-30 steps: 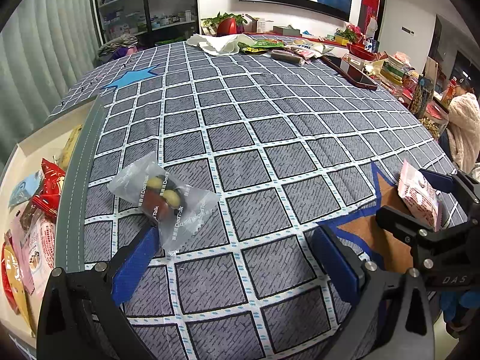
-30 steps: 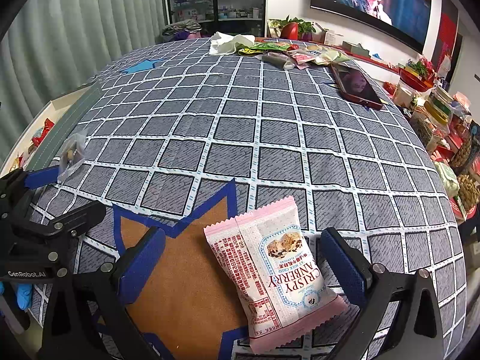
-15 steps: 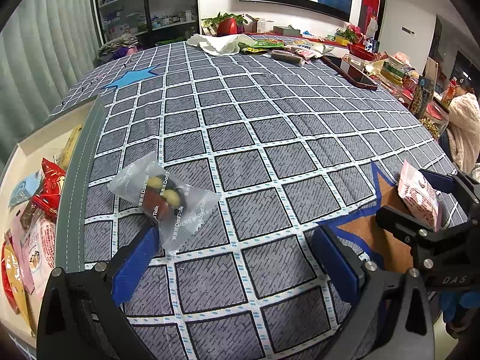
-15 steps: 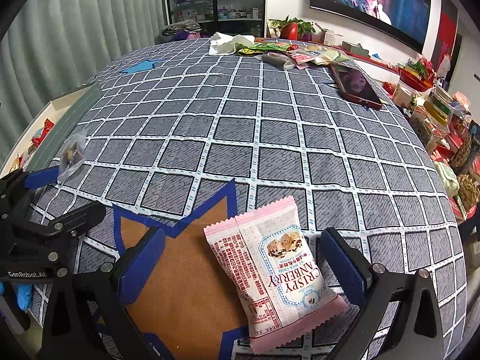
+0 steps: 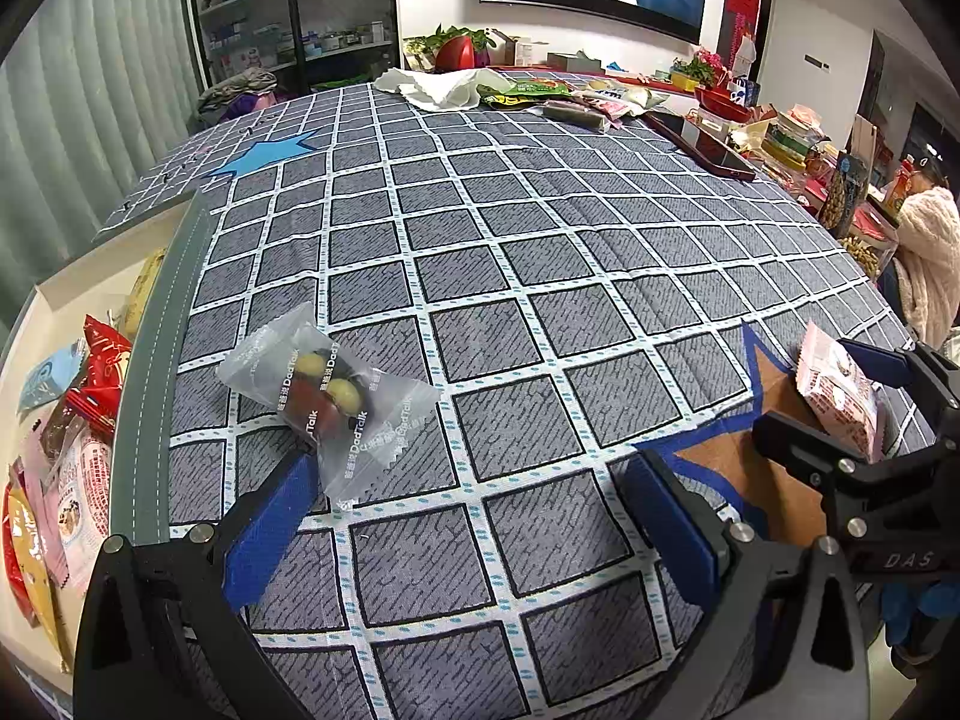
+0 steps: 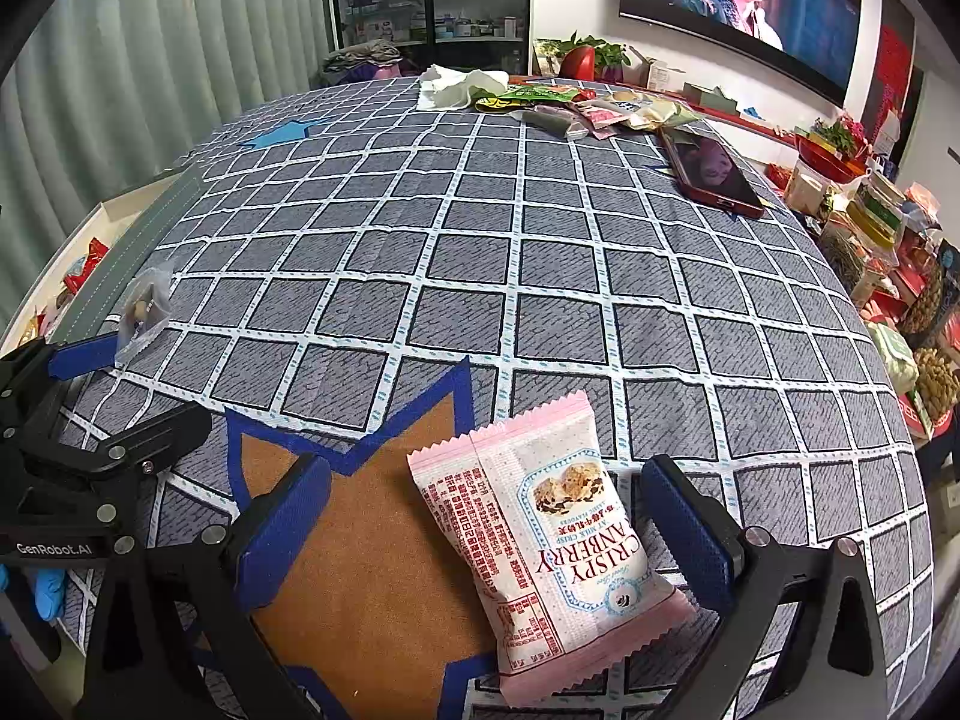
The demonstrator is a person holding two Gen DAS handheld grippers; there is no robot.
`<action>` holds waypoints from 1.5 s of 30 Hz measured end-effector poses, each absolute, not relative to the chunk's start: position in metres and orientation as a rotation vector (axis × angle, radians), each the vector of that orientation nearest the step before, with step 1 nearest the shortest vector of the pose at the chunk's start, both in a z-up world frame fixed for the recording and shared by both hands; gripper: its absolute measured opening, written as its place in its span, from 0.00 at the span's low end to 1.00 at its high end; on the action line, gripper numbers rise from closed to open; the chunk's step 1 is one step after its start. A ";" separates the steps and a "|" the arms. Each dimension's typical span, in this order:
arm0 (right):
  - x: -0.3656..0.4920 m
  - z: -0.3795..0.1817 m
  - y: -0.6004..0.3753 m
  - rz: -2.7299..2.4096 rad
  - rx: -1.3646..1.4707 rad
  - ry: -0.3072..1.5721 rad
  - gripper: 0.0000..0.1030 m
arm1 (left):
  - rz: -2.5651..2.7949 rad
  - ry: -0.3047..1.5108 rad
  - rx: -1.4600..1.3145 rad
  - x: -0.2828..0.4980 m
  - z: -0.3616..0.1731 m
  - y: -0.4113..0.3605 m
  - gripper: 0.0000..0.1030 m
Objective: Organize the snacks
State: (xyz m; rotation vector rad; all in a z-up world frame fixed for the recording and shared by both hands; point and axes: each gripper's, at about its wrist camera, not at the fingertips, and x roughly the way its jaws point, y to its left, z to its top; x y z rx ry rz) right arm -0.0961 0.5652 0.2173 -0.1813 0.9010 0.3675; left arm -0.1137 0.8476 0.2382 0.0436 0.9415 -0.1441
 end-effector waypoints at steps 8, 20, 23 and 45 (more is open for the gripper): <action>-0.096 0.217 0.564 0.370 -0.182 0.900 1.00 | -0.148 0.942 0.044 -0.114 0.238 0.849 0.99; -0.097 0.217 0.564 0.370 -0.182 0.900 1.00 | -0.151 0.942 0.043 -0.114 0.238 0.849 0.99; -0.097 0.217 0.564 0.370 -0.181 0.900 1.00 | -0.152 0.942 0.044 -0.114 0.238 0.849 0.99; -0.098 0.216 0.564 0.370 -0.180 0.899 1.00 | -0.158 0.943 0.043 -0.114 0.238 0.849 0.99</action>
